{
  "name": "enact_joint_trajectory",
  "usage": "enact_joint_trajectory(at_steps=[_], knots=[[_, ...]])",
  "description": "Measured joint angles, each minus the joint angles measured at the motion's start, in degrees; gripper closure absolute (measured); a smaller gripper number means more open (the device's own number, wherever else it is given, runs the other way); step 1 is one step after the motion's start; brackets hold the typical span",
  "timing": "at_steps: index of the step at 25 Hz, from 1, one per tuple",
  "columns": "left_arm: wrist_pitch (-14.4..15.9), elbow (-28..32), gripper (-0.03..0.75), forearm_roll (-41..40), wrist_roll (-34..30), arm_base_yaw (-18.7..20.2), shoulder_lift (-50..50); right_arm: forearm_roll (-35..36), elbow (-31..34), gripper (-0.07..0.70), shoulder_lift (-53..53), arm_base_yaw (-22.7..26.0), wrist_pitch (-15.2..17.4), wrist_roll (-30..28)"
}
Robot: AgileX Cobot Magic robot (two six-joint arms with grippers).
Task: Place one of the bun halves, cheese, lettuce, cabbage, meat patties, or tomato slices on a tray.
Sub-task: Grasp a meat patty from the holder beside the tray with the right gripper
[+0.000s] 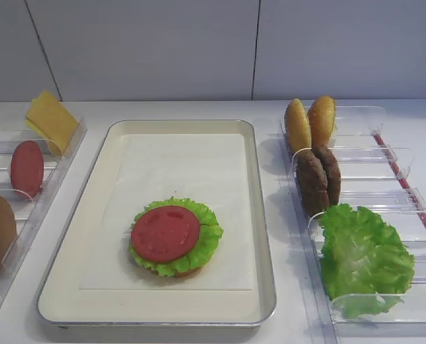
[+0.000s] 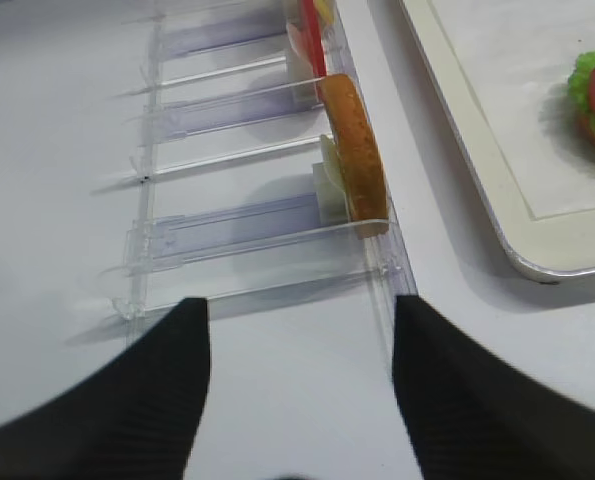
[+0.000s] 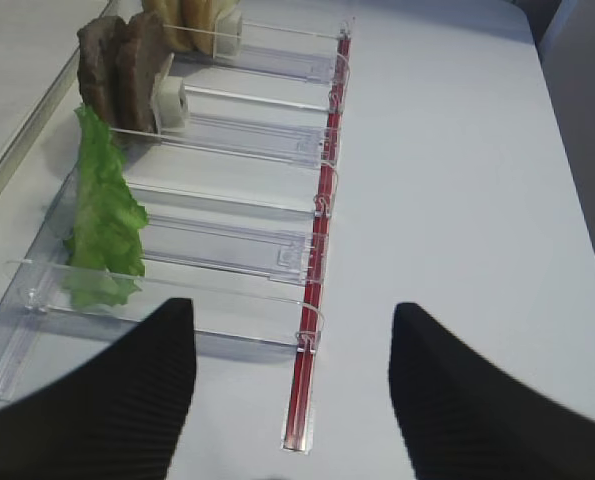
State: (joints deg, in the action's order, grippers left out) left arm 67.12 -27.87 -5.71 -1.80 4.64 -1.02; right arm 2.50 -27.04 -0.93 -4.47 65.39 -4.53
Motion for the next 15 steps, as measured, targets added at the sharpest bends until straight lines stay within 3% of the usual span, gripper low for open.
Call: enact_joint_trajectory(at_steps=[15], knots=[[0.0,0.0,0.319,0.0,0.0,0.0,0.0,0.0,0.0,0.184,0.0,0.0,0.0,-0.65]])
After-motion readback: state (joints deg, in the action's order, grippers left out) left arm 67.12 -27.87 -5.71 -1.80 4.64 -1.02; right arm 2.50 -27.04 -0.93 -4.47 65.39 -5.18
